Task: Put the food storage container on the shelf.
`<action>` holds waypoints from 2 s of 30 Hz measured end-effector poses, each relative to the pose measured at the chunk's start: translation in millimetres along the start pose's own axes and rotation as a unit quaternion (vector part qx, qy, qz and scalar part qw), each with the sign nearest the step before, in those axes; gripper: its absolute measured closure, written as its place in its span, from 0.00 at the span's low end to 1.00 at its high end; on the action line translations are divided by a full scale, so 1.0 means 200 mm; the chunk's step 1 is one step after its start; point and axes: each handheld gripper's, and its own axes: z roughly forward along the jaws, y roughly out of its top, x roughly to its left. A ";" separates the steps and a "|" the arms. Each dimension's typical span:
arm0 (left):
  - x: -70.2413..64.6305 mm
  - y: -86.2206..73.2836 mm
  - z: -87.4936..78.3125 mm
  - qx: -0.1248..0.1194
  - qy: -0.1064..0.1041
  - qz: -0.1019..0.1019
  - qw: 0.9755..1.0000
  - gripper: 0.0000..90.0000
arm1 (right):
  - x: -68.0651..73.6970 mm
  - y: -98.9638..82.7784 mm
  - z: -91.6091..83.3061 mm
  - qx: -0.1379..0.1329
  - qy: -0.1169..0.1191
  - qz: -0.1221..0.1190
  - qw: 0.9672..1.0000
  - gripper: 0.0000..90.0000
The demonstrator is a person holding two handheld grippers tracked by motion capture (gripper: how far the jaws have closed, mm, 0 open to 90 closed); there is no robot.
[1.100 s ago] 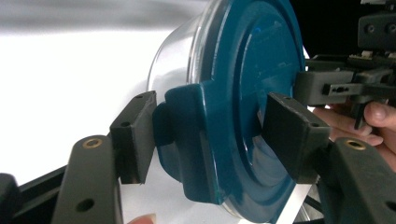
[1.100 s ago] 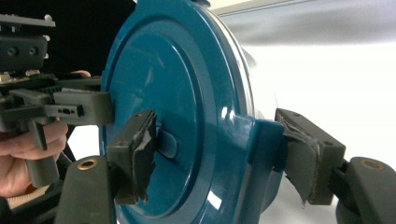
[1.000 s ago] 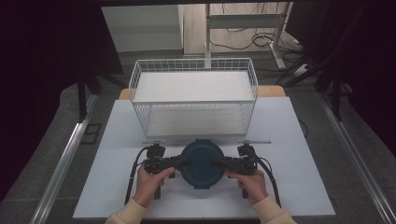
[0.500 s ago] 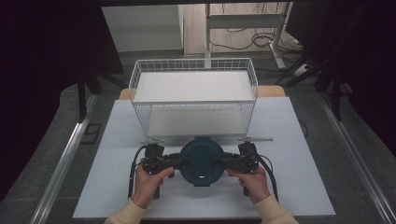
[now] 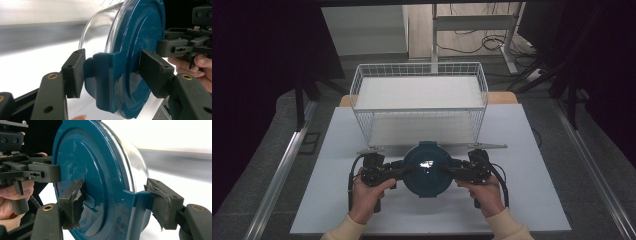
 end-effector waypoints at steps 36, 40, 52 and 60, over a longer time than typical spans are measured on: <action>-0.09 0.39 -0.17 -0.046 -0.006 0.023 0.999 0.44 | 0.16 0.44 -0.10 -0.024 -0.004 -0.038 0.999 0.37; -0.11 0.45 -0.19 -0.051 -0.005 0.026 0.998 0.44 | 0.18 0.50 -0.11 -0.030 -0.003 -0.037 0.999 0.38; -0.15 0.62 -0.24 -0.061 -0.013 0.035 0.997 0.44 | 0.23 0.66 -0.18 -0.044 -0.007 -0.045 0.998 0.38; -0.16 0.70 -0.25 -0.066 -0.011 0.036 0.997 0.44 | 0.24 0.75 -0.19 -0.046 -0.005 -0.049 0.998 0.38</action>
